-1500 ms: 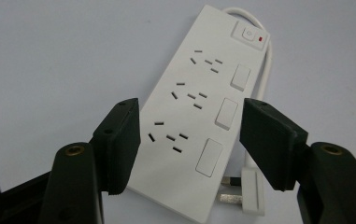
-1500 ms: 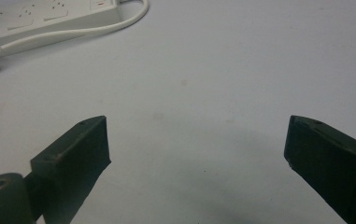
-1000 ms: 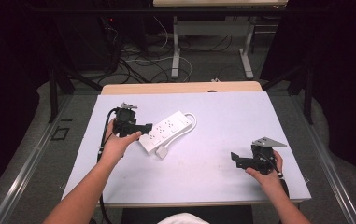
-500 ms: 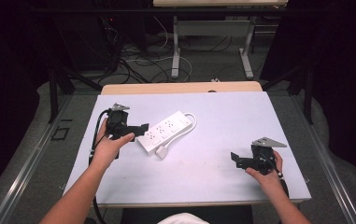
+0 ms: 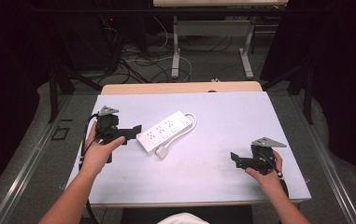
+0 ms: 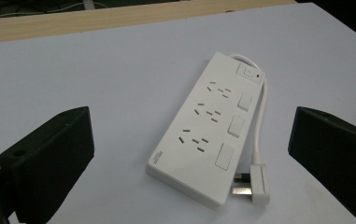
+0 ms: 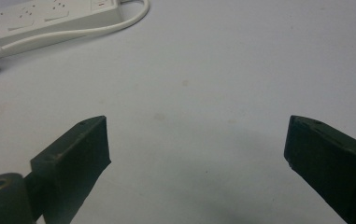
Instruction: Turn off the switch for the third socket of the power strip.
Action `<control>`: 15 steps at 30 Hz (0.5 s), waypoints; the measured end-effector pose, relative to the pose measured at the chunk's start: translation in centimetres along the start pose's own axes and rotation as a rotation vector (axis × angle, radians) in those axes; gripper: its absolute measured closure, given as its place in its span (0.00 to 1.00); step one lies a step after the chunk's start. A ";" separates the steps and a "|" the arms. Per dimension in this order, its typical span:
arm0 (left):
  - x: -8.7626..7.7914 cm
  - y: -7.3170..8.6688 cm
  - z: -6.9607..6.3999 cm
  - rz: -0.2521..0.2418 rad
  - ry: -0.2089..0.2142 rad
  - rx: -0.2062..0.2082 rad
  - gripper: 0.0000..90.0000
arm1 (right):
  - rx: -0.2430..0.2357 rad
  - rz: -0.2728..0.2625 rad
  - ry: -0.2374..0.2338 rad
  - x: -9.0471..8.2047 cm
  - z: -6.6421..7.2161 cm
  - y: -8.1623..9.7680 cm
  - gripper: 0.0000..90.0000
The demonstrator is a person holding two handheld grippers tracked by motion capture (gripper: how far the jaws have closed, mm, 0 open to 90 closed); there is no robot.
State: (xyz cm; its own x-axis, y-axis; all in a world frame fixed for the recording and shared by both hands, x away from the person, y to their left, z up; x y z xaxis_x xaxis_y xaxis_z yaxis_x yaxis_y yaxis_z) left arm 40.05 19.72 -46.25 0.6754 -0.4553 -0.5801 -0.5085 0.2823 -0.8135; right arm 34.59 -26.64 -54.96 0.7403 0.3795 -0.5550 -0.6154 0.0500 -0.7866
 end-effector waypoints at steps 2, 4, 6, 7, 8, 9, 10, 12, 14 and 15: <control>-0.4 0.3 0.2 -0.009 0.000 0.004 0.00 | -0.002 -0.001 -0.001 0.0 0.0 0.0 0.07; -0.8 0.7 0.5 -0.019 -0.002 0.009 0.00 | -0.002 0.000 -0.001 0.0 0.0 0.0 0.07; -1.2 1.0 0.9 -0.011 0.001 0.015 0.00 | -0.001 0.000 -0.001 0.0 0.0 0.0 0.07; -1.3 1.2 0.9 -0.026 -0.011 0.006 0.00 | -0.001 0.000 -0.001 0.0 0.0 0.0 0.07; -1.5 1.3 1.1 -0.023 -0.017 0.008 0.00 | -0.001 0.000 -0.001 0.0 0.0 0.0 0.07; -1.6 1.5 1.3 -0.029 -0.022 0.003 0.00 | -0.002 0.000 0.000 0.0 0.0 0.0 0.07; -1.7 1.7 1.4 -0.032 -0.026 -0.005 0.00 | -0.001 -0.001 0.001 0.0 0.0 0.0 0.07; -2.0 2.0 1.7 -0.023 -0.032 -0.008 0.00 | -0.002 -0.001 0.001 0.0 0.0 0.0 0.07; -2.2 2.3 2.0 -0.032 -0.043 -0.017 0.00 | -0.002 -0.001 0.001 0.0 0.0 0.0 0.07; -2.4 2.5 2.1 -0.031 -0.046 -0.017 0.00 | -0.002 0.000 0.000 0.0 0.0 0.0 0.07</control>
State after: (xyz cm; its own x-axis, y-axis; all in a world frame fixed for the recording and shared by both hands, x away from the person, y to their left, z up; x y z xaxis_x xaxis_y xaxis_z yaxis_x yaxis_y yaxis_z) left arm 38.32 23.31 -46.98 0.7147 -0.4244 -0.5560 -0.4956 0.2537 -0.8307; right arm 34.60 -26.65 -54.96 0.7402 0.3798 -0.5548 -0.6148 0.0485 -0.7872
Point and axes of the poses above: each handheld gripper's, and its own axes: x roughly forward along the jaws, y roughly out of its underside, z roughly to its left, the point moved 2 cm from there along x, roughly forward along the jaws, and after that the axes turned 10 degrees about x, right-handed, at the moved point
